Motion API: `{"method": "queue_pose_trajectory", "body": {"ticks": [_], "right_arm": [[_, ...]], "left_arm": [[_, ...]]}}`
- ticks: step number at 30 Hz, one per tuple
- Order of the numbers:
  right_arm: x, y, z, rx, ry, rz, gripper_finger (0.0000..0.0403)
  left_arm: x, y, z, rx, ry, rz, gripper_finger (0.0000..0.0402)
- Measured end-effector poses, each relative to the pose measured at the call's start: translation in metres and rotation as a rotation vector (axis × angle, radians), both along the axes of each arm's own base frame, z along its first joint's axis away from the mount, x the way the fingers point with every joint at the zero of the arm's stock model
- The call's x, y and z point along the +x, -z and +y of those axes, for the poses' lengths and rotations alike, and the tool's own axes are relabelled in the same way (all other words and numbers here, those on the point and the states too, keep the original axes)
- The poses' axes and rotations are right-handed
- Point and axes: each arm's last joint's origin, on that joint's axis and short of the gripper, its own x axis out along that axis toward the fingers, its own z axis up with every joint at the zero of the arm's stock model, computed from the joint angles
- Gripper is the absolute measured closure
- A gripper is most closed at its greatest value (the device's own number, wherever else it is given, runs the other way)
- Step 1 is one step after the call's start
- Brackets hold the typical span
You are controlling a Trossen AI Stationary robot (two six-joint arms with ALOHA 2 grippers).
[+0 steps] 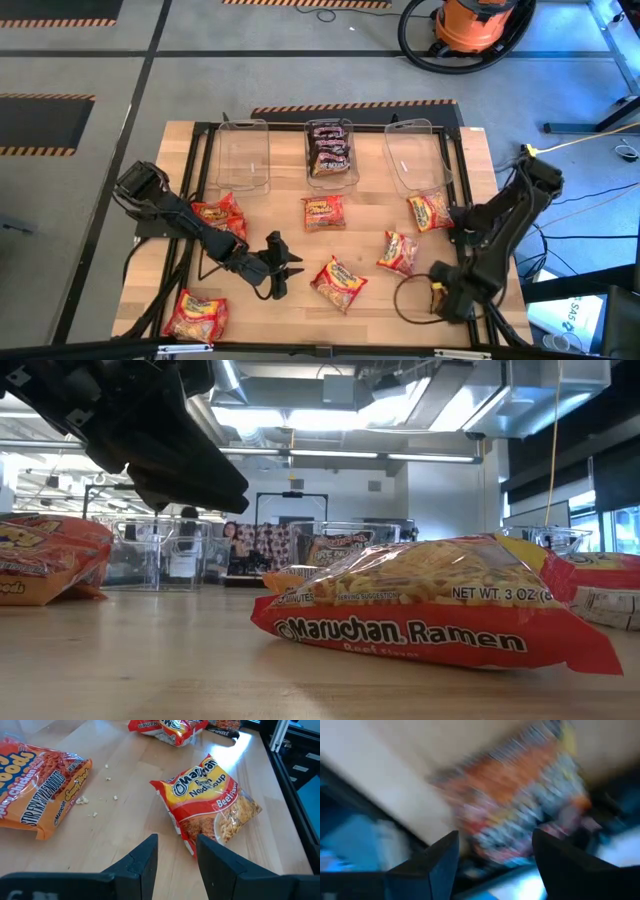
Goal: Sort Maruchan noodles
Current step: Put the black noodle pack into the middle transparent bin
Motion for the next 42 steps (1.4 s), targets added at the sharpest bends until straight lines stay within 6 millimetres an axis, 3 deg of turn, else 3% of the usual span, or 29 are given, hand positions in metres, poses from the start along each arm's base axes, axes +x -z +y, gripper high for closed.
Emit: {"method": "queue_pose_trajectory", "body": {"ticks": [4,8,16,21,25,34,37,42], "right_arm": [[-0.015,0.019,-0.001,-0.018,-0.049,0.109,0.0173],[-0.017,0.038,-0.005,-0.009,-0.088,0.078,0.0173],[0.012,0.049,-0.005,0.085,-0.073,-0.174,0.0173],[0.029,0.050,-0.006,0.067,-0.040,-0.338,0.0173],[0.043,0.058,-0.004,0.054,-0.073,-0.407,0.0173],[0.067,0.063,-0.002,0.009,-0.068,-0.631,0.0173],[0.068,0.052,-0.001,-0.003,-0.068,-0.649,0.0173],[0.054,0.027,0.021,0.079,-0.108,-0.706,0.0173]], "left_arm": [[0.000,0.000,0.000,0.001,0.000,0.000,0.0274],[0.000,0.000,0.000,0.001,0.000,0.000,0.0274],[0.001,-0.002,-0.001,-0.006,0.004,-0.024,0.0274],[0.009,-0.015,-0.006,-0.020,0.025,-0.083,0.0279],[0.030,-0.029,-0.021,0.031,0.100,-0.105,0.0280],[0.103,-0.038,-0.052,0.054,0.214,-0.133,0.0280],[0.128,-0.039,-0.057,0.024,0.246,-0.143,0.0280],[0.163,-0.031,-0.065,0.010,0.255,-0.143,0.0280]]}}
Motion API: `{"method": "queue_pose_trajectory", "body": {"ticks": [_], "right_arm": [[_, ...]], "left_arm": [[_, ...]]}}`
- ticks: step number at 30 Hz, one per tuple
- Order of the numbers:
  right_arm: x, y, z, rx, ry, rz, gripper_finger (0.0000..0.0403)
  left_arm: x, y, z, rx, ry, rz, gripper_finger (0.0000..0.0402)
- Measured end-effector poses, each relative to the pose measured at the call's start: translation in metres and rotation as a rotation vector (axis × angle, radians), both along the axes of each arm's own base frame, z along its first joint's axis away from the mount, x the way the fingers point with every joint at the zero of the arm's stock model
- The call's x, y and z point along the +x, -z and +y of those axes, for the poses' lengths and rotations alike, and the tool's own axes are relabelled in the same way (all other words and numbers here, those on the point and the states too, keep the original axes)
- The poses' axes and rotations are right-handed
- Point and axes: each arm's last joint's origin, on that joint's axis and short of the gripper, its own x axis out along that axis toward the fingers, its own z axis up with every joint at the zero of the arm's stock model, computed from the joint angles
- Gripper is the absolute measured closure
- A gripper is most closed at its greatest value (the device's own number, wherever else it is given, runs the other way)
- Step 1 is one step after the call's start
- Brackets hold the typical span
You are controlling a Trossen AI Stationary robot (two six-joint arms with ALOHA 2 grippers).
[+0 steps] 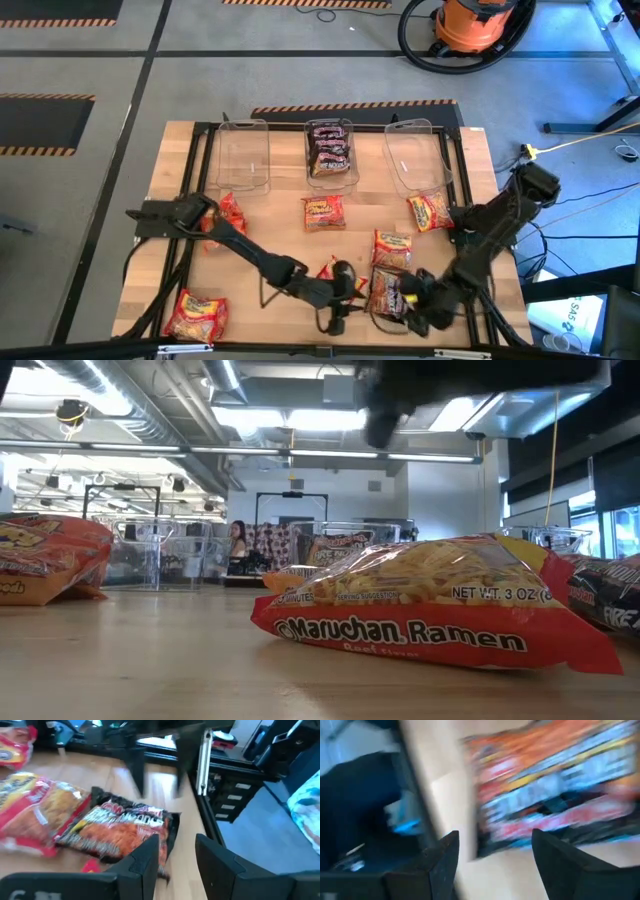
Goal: Sort Maruchan noodles
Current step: Put the black noodle pack into the middle transparent bin
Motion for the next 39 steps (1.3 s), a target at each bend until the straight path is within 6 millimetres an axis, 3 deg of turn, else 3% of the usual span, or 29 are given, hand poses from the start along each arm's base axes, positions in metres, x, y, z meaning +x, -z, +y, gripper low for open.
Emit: {"method": "queue_pose_trajectory", "body": {"ticks": [6,13,17,26,39], "right_arm": [[-0.031,0.008,0.013,-0.008,0.159,-0.057,0.0173],[-0.057,0.029,0.009,0.048,0.375,-0.109,0.0173],[-0.060,0.038,0.004,0.060,0.406,-0.085,0.0161],[-0.057,0.062,0.001,0.092,0.426,-0.070,0.0081],[-0.045,0.072,0.004,0.125,0.527,-0.159,0.0083]], "left_arm": [[0.033,0.025,0.001,-0.004,0.007,0.013,0.0280],[0.048,0.045,0.020,-0.009,0.004,0.058,0.0280],[0.047,0.051,0.027,0.009,-0.018,0.087,0.0280],[0.041,0.064,0.030,0.032,-0.025,0.142,0.0280],[0.044,0.089,0.039,0.056,-0.028,0.218,0.0280]]}}
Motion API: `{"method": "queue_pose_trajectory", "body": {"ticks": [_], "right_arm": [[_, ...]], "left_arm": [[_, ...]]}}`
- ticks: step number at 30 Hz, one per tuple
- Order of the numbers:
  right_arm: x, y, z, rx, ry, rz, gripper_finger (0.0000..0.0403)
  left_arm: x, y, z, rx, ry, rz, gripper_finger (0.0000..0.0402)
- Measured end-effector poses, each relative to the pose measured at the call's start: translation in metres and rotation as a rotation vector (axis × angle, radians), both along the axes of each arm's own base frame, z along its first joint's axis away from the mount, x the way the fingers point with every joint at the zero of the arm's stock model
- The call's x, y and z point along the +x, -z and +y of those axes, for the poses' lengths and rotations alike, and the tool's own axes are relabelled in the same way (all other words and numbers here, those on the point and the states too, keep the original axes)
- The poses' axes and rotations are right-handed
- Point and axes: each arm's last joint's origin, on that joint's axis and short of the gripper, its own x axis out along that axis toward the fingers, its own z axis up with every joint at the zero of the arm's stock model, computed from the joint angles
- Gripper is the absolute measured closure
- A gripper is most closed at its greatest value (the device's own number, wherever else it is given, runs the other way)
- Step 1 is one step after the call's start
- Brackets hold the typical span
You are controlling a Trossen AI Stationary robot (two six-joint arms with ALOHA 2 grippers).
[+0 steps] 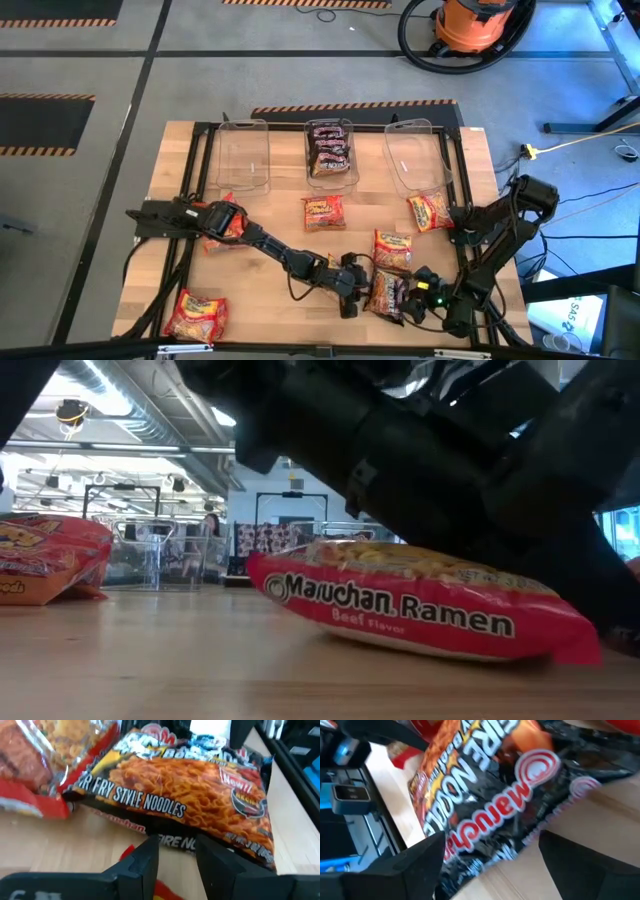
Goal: Sort Maruchan noodles
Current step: Put the black noodle pack into the middle transparent bin
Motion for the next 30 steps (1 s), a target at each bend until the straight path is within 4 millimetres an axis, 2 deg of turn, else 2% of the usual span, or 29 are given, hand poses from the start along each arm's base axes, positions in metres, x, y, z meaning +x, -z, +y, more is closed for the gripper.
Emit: {"method": "queue_pose_trajectory", "body": {"ticks": [10,20,30], "right_arm": [[0.019,0.004,-0.001,-0.049,0.035,-0.128,0.0084],[0.025,-0.004,0.004,-0.095,0.016,-0.261,0.0084],[0.033,-0.007,0.001,-0.135,0.013,-0.295,0.0084]], "left_arm": [[0.001,0.000,0.000,-0.011,0.006,-0.008,0.0280],[0.002,-0.001,-0.001,-0.023,0.012,-0.032,0.0280],[0.004,-0.003,-0.003,-0.040,0.018,-0.089,0.0280]]}}
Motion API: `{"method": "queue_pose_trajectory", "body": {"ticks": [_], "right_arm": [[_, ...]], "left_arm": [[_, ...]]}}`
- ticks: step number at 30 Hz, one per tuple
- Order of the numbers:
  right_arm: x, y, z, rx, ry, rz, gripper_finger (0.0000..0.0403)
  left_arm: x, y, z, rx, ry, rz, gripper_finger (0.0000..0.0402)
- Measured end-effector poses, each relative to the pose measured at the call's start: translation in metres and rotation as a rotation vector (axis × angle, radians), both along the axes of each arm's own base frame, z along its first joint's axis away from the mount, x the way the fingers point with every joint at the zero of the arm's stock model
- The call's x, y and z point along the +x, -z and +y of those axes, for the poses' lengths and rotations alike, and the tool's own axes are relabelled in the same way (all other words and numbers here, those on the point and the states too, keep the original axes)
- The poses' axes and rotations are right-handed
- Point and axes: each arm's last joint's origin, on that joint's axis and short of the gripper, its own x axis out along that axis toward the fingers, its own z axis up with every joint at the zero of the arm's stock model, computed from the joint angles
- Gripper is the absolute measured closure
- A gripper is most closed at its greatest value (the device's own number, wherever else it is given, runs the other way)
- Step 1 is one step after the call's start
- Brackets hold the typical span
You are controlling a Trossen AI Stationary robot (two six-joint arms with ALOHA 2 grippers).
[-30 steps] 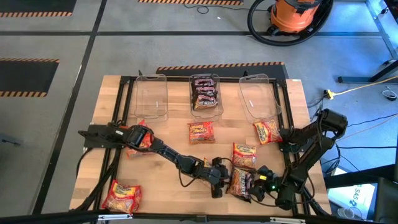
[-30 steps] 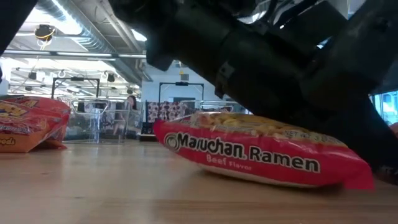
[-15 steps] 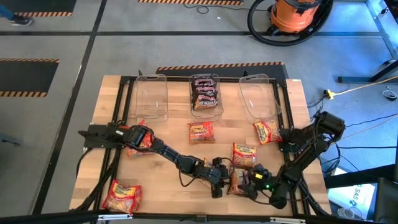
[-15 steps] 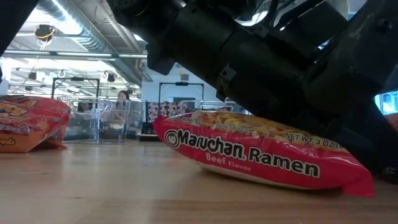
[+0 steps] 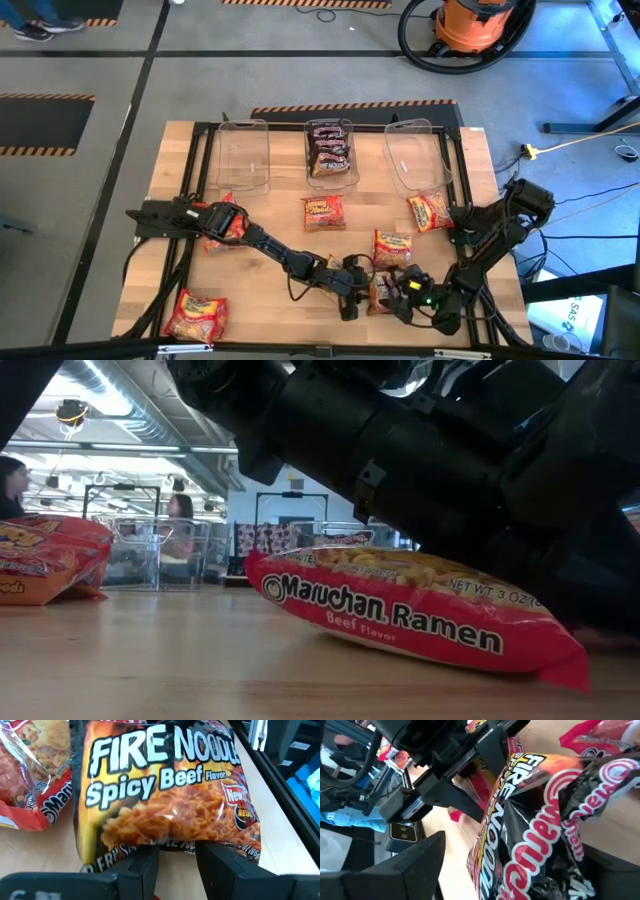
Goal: Sort Maruchan noodles
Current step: Put the black noodle pack into the middle transparent bin
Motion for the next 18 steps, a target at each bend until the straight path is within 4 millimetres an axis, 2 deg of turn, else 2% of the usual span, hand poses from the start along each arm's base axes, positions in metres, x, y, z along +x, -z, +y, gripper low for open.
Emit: {"method": "queue_pose_trajectory", "body": {"ticks": [4,7,10,18], "right_arm": [[0.007,0.002,-0.001,-0.018,-0.037,0.016,0.0085],[0.011,0.008,-0.002,-0.012,-0.046,0.033,0.0101],[0.013,0.013,-0.002,-0.021,-0.043,0.042,0.0137],[0.013,0.013,-0.001,-0.064,-0.061,0.034,0.0269]], "left_arm": [[0.000,0.000,0.000,-0.001,0.002,0.000,0.0280],[0.000,0.000,0.000,-0.003,0.004,-0.003,0.0280],[0.000,-0.001,0.000,-0.004,0.004,-0.007,0.0280],[-0.001,-0.002,-0.003,0.005,0.004,-0.008,0.0280]]}}
